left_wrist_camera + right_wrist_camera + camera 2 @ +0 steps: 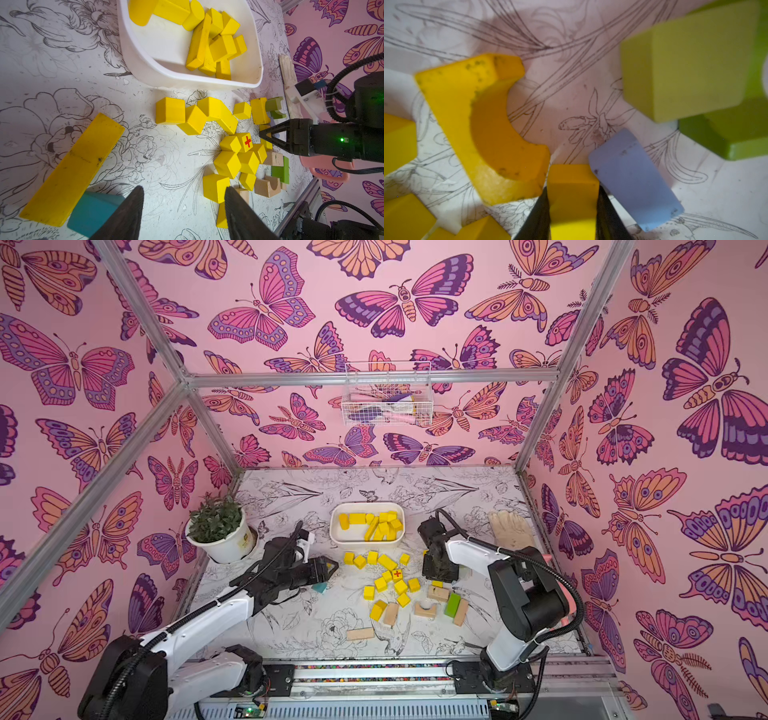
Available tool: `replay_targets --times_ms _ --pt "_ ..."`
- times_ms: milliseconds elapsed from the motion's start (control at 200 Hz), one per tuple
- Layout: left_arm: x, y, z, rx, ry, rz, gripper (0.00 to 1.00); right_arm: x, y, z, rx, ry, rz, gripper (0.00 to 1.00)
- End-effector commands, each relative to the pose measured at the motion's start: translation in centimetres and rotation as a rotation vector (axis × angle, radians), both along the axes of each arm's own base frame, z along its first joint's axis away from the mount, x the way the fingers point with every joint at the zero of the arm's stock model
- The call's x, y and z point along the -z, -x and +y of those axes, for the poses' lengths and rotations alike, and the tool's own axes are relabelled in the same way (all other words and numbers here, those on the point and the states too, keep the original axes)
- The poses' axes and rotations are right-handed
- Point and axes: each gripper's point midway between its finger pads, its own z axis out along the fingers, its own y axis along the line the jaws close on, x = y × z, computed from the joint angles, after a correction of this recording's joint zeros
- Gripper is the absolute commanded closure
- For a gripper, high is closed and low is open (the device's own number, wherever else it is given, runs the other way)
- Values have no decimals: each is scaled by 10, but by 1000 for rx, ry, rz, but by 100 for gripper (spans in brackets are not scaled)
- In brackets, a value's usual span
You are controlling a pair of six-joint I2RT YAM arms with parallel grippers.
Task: Pick out the yellow building blocks
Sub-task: Pick up the building block from the center of the board.
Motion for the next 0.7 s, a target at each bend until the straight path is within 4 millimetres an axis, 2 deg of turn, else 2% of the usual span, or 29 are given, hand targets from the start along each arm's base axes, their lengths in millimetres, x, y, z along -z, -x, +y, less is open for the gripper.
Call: replay_targets --times_ms 0,376,491,696 --pt "0 -1 1 -3 5 4 37 -9 -1 -1 1 14 -27 71" --pt "0 -1 0 1 8 4 37 -57 4 -6 7 -94 -302 73" --pt "-1 0 1 0 9 -2 37 -65 6 -4 -5 -128 -342 73" --pt "-2 1 1 0 12 -7 37 -66 5 -1 -17 -136 -338 74"
